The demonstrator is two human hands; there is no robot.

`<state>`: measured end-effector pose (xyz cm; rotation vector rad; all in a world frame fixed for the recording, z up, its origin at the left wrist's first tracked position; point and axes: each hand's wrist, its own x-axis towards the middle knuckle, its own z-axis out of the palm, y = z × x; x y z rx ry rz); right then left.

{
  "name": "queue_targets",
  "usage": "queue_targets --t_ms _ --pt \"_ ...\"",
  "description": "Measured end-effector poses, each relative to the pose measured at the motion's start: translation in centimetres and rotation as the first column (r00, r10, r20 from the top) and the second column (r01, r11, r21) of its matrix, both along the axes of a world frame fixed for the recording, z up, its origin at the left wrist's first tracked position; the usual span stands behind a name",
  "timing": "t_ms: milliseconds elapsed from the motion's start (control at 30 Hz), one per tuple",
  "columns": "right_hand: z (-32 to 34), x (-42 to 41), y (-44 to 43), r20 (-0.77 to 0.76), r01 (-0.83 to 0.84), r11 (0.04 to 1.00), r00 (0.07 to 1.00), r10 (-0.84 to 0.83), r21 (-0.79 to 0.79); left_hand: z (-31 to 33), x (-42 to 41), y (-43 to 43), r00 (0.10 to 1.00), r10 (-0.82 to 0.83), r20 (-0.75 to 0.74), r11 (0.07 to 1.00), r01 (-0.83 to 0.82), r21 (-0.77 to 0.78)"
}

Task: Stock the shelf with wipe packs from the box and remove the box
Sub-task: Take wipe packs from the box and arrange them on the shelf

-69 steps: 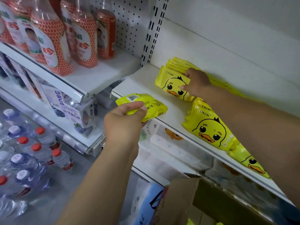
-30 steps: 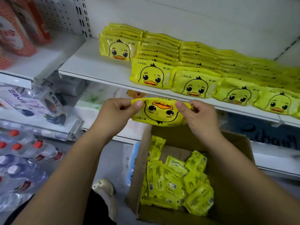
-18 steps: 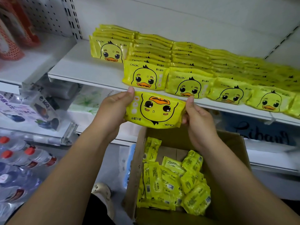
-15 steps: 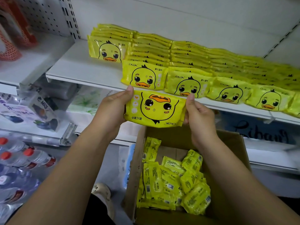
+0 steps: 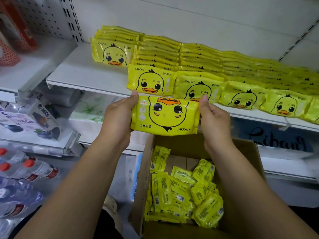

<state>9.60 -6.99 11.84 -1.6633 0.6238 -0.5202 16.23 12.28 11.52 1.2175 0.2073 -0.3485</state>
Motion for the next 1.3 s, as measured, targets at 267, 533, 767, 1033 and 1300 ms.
queue_targets --t_ms 267,533,767,1033,1300 --pt "-1.1 -1.9 -0.1 -0.037 -0.194 0.923 0.975 0.218 0.332 0.4 0.5 0.0 0.992 0.058 -0.110 0.976 -0.079 -0.203" --pt "-0.7 -0.8 -0.2 -0.047 -0.075 0.855 0.992 0.116 0.513 0.3 -0.8 -1.1 0.996 -0.019 -0.089 0.972 -0.003 -0.236" --pt "0.5 0.0 -0.4 0.072 0.030 0.863 0.994 -0.077 0.504 0.0 -1.3 -1.0 0.951 -0.245 -0.188 0.948 0.194 -0.251" --pt "1.1 -0.9 -1.2 0.022 0.049 0.886 0.997 -0.067 0.461 -0.1 -1.2 -0.7 0.945 -0.292 -0.148 0.936 0.250 -0.250" --pt "0.6 -1.6 -1.3 -0.008 0.017 0.918 1.000 -0.016 0.395 0.1 -0.8 -0.5 0.974 -0.188 -0.126 0.955 0.151 -0.256"
